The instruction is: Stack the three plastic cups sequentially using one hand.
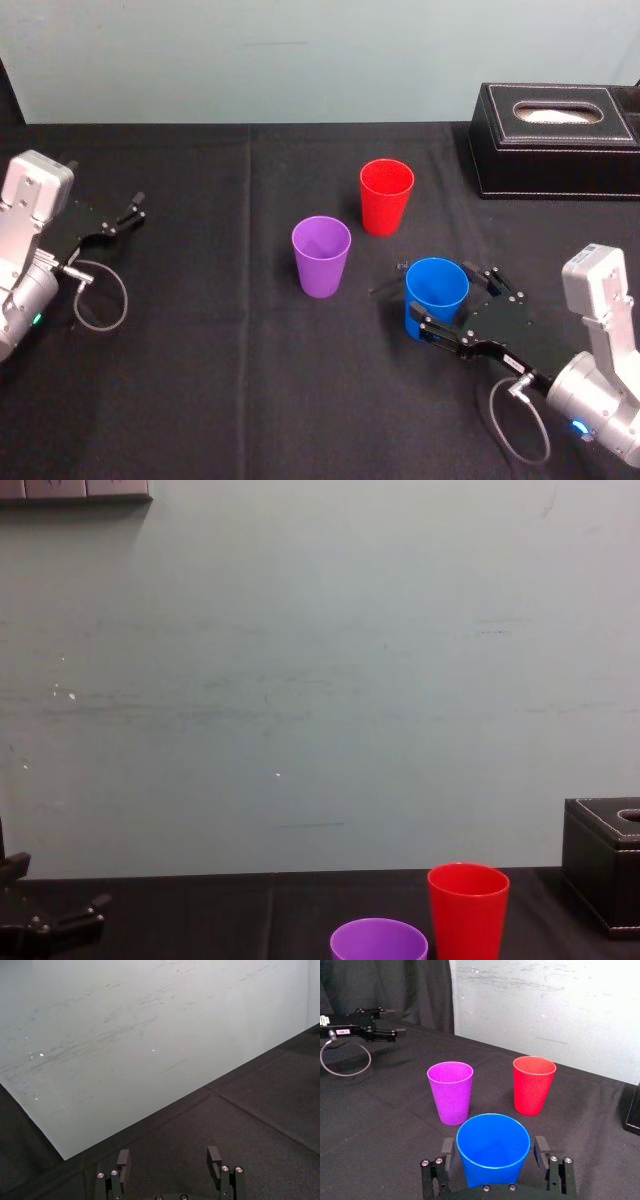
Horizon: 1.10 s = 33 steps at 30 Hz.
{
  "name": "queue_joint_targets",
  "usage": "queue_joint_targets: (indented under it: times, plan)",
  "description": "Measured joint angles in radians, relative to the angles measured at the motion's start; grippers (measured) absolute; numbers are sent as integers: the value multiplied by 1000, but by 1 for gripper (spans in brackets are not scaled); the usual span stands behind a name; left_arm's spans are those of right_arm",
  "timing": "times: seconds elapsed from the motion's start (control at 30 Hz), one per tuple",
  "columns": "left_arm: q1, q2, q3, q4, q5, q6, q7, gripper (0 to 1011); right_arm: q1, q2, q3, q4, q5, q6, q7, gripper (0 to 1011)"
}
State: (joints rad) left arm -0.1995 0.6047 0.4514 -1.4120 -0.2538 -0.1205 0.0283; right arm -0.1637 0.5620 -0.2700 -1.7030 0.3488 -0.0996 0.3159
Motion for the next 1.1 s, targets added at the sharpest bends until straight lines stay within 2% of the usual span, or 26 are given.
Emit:
queue_joint_targets:
  times: [0.3, 0.57, 1.1]
  plan:
    - [0, 0, 0, 0, 0, 0, 0, 1005, 11, -36, 4, 15, -23, 12, 1, 1004]
    - [0, 0, 0, 0, 0, 0, 0, 1005, 7, -58, 25, 21, -7, 32, 23, 1004]
    - [0, 0, 0, 0, 0, 0, 0, 1005, 7, -54, 22, 20, -9, 28, 22, 985]
